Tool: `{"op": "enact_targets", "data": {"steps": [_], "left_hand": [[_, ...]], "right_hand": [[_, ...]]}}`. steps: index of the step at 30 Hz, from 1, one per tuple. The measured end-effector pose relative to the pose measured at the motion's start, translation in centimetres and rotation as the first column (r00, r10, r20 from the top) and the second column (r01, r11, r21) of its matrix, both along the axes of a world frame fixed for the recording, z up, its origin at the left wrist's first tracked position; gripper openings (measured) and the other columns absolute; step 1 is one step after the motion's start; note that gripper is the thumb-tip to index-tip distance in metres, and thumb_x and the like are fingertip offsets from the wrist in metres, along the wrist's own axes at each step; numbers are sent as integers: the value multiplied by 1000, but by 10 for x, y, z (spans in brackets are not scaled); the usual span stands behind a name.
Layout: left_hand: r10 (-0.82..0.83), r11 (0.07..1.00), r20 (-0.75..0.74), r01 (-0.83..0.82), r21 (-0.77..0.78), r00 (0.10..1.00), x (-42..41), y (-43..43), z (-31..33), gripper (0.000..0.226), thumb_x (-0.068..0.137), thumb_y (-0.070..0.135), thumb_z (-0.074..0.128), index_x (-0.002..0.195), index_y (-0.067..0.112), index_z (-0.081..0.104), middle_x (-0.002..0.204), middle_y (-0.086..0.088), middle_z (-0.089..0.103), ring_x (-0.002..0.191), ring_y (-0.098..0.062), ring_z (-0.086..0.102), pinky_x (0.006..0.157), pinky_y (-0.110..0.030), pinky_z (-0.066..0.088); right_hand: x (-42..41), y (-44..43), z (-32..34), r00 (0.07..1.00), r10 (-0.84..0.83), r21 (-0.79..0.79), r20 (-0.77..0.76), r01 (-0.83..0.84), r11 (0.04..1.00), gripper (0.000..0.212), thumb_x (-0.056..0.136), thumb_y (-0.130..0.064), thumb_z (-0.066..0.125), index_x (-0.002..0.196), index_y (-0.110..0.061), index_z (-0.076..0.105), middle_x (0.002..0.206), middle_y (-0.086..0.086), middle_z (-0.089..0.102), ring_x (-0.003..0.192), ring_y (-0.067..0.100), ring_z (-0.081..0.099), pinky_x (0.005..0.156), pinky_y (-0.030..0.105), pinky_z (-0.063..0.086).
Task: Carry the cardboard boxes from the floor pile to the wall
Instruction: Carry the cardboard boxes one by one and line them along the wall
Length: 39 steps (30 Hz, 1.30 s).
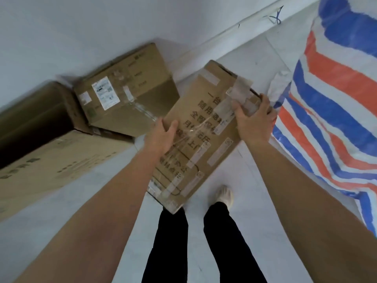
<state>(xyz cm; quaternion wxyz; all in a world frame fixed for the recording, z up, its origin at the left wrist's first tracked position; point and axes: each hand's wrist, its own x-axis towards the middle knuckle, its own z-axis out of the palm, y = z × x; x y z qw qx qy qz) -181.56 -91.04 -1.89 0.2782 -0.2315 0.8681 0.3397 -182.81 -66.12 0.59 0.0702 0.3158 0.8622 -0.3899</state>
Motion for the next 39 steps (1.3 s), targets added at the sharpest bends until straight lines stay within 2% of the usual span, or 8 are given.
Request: {"op": "enact_targets", "data": {"steps": [4,7,9,18,26,29,32,39], "left_hand": [[102,955,54,-83,-284,993,38,-54,-16,113,70,94,36,153,19,22,160,-13,21,148,-32,18,117,-59,15],[489,872,149,-483,-76,860,39,-74,-27,134,55,90,62,157,24,5,163,-13,7,148,-37,15,116,-59,23],[648,698,249,-692,185,720,33,-78,-42,144,43,87,75,156,31,5,158,-10,29,139,-35,39,111,-57,36],[686,550,246,-709,441,685,-6,-110,-54,109,55,80,75,144,31,37,129,3,62,113,-21,63,100,-49,50],[713,539,251,-740,401,655,-30,-138,-57,81,68,71,73,133,26,53,127,1,65,114,-25,62,102,-48,49],[712,576,216,-732,363,668,-26,-144,-59,101,58,85,66,139,26,51,132,0,62,117,-25,61,103,-48,49],[732,573,212,-754,322,647,-16,-138,-62,109,50,93,60,137,28,52,126,0,65,110,-27,64,95,-49,53],[738,510,248,-759,404,628,-13,-99,-50,73,76,71,66,126,18,55,120,-2,66,107,-23,64,97,-43,53]], "right_hand": [[-37,10,-25,984,-129,-42,120,135,990,108,85,-72,59,161,-27,-4,168,13,3,153,36,11,120,56,24],[-29,6,-41,953,-236,-101,192,258,961,127,74,-80,63,156,-31,-20,169,8,1,152,41,14,114,63,33],[-14,-5,-42,924,-330,-140,192,359,923,138,68,-81,68,153,-30,-27,165,14,19,146,41,30,111,61,39],[15,-105,-52,927,-330,-296,176,369,881,153,48,-66,92,154,-36,-13,153,3,41,133,25,50,110,56,43],[-81,-57,-21,999,-31,175,-7,32,984,146,59,-67,83,160,-21,-12,167,12,-11,154,36,-6,122,54,6],[-111,-30,-24,987,122,5,104,-123,992,147,52,-69,86,161,-23,-1,167,4,13,152,27,20,122,50,24],[-115,-21,-29,985,79,-196,155,-48,980,129,56,-47,94,157,-30,15,156,3,36,133,31,49,91,51,57],[-98,10,-13,989,10,-71,147,0,997,117,36,-72,93,130,-16,52,118,-4,67,107,20,68,87,47,60]]}}
